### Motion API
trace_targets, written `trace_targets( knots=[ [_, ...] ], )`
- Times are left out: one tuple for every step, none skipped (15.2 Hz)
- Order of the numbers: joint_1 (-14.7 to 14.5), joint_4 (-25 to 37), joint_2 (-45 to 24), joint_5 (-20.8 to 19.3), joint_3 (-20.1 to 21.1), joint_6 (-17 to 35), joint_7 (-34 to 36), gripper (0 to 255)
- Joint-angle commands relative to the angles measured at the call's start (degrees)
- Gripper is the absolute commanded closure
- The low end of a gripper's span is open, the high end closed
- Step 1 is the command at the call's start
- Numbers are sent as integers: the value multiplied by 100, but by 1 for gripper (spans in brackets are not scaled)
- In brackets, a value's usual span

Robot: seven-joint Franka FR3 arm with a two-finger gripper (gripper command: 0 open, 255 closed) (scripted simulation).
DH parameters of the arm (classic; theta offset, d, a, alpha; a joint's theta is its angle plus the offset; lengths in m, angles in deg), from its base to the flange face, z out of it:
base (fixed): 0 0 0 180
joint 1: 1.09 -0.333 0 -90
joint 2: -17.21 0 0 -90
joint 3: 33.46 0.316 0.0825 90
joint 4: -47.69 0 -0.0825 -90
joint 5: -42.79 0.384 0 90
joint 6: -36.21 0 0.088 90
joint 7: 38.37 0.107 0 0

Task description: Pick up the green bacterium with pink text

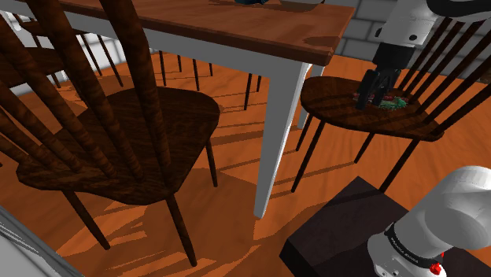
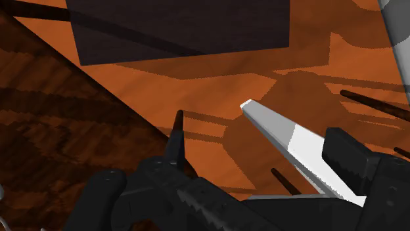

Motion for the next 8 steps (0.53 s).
trace_targets(
  knots=[
    [0, 0, 0, 0, 0, 0, 0, 0],
    [61, -5, -5, -88, -114, 37, -92, 0],
    [122, -5, -14, -174, -229, 75, -183, 0],
    [182, 0, -29, -259, -344, 115, -274, 0],
    [242, 10, -49, -341, -459, 157, -366, 0],
    [300, 24, -73, -421, -574, 200, -457, 0],
    [356, 43, -103, -499, -691, 245, -547, 0],
    [411, 66, -137, -574, -807, 290, -638, 0]
  ],
)
